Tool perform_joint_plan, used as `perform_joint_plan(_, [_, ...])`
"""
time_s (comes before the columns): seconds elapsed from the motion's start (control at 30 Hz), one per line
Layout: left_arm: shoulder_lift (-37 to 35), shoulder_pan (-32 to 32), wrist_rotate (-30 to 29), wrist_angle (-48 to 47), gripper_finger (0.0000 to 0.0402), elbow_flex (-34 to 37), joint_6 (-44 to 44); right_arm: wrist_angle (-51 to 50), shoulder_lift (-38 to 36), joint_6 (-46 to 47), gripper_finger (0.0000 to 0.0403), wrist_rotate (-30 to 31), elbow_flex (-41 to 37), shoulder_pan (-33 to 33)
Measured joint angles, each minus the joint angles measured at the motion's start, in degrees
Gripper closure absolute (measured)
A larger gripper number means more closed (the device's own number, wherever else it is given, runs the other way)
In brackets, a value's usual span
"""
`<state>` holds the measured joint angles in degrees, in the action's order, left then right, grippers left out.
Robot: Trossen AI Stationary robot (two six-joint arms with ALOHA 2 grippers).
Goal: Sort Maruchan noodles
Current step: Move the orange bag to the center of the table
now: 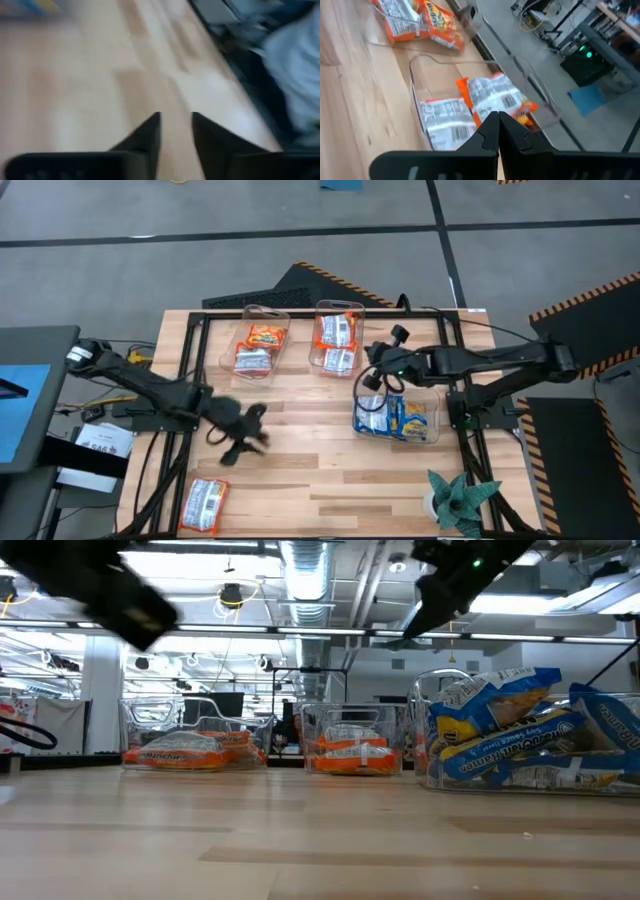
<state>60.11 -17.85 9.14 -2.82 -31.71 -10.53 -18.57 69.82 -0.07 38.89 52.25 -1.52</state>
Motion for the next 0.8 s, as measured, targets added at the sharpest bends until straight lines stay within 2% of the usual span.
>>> perform_joint_plan(0.1, [-0.15, -8.1, 0.54, -2.7, 0.0379, -0.01, -9.99, 2.23, 2.79, -2.03, 0.0381, 0.0, 0.07, 0.0])
perform_joint_plan(0.13, [0.13, -10.84, 0.64, -2.94, 0.0388, 0.0, -13.78, 1.93, 3.23, -2.84, 0.0381, 0.01, 0.04, 0.0])
perform_joint_plan(0.23, [1.55, -19.12, -0.09, -3.06, 0.0398, 0.0, -26.97, 2.87, 4.38, -4.04, 0.0381, 0.02, 0.04, -0.1])
perform_joint_plan(0.33, [3.22, -26.65, -2.69, -2.77, 0.0401, -0.02, -44.16, 2.9, 4.35, -4.53, 0.0381, 0.03, 0.04, -0.15])
perform_joint_plan(0.5, [6.56, -36.33, -5.78, -2.82, 0.0401, -0.02, -69.89, 4.39, 3.35, -6.85, 0.0381, 0.09, 0.08, -0.17])
perform_joint_plan(0.67, [12.22, -41.26, -5.08, -4.41, 0.0401, -0.02, -89.81, 8.22, 2.25, -10.47, 0.0381, 0.07, 0.13, -0.79])
perform_joint_plan(0.8, [17.76, -41.82, -0.39, -3.33, 0.0402, -0.12, -96.31, 10.18, 1.39, -11.15, 0.0381, 0.08, 0.17, -2.04])
